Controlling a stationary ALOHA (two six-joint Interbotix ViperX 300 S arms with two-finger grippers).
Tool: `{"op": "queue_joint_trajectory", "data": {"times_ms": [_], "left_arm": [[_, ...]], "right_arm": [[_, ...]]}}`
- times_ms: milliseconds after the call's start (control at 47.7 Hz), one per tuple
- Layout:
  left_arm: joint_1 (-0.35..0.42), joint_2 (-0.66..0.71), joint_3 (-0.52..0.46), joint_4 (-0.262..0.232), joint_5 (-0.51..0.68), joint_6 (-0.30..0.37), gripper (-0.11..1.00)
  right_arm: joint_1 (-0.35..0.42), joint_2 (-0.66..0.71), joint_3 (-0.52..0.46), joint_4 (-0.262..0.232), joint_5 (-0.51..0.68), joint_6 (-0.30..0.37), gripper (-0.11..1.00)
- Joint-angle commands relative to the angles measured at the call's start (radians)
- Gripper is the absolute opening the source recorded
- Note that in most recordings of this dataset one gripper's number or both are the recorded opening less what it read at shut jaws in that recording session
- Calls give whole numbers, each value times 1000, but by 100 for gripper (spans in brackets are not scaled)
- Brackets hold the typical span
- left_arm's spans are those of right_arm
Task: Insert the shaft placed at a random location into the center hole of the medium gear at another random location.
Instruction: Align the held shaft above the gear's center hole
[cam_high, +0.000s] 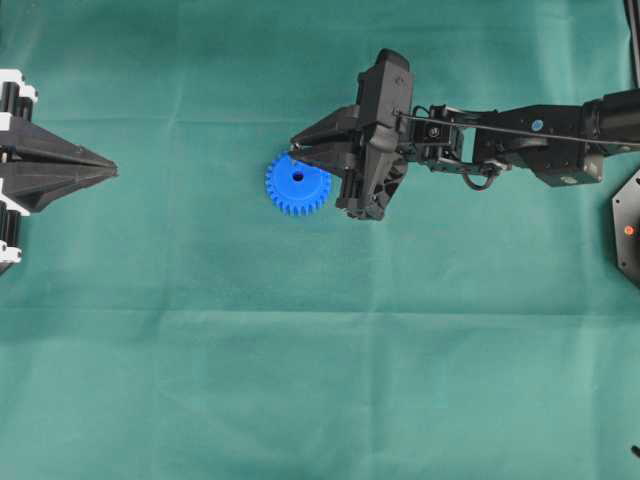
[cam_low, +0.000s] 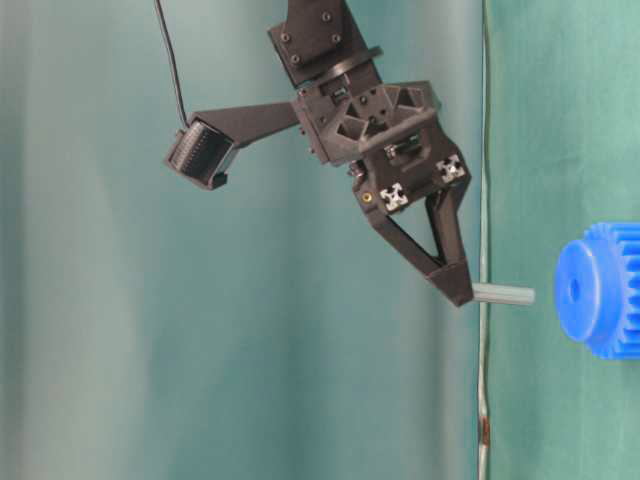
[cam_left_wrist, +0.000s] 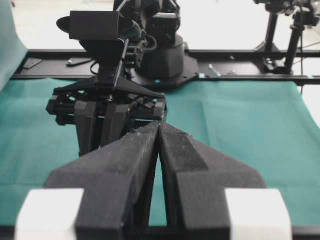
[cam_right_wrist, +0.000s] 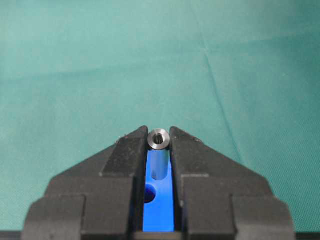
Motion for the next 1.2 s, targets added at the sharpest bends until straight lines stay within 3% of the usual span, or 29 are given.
{"op": "queue_joint_trajectory", "data": {"times_ms": [0, 734, 1174], "left_arm": [[2, 8, -25, 2, -5, -2, 2], [2, 9, -25, 2, 2, -2, 2], [2, 8, -25, 2, 3, -2, 2]], "right_arm": [[2, -15, -23, 2, 3, -11, 13], [11, 40, -23, 15, -3, -8, 14], [11, -12, -17, 12, 3, -11, 14]]}}
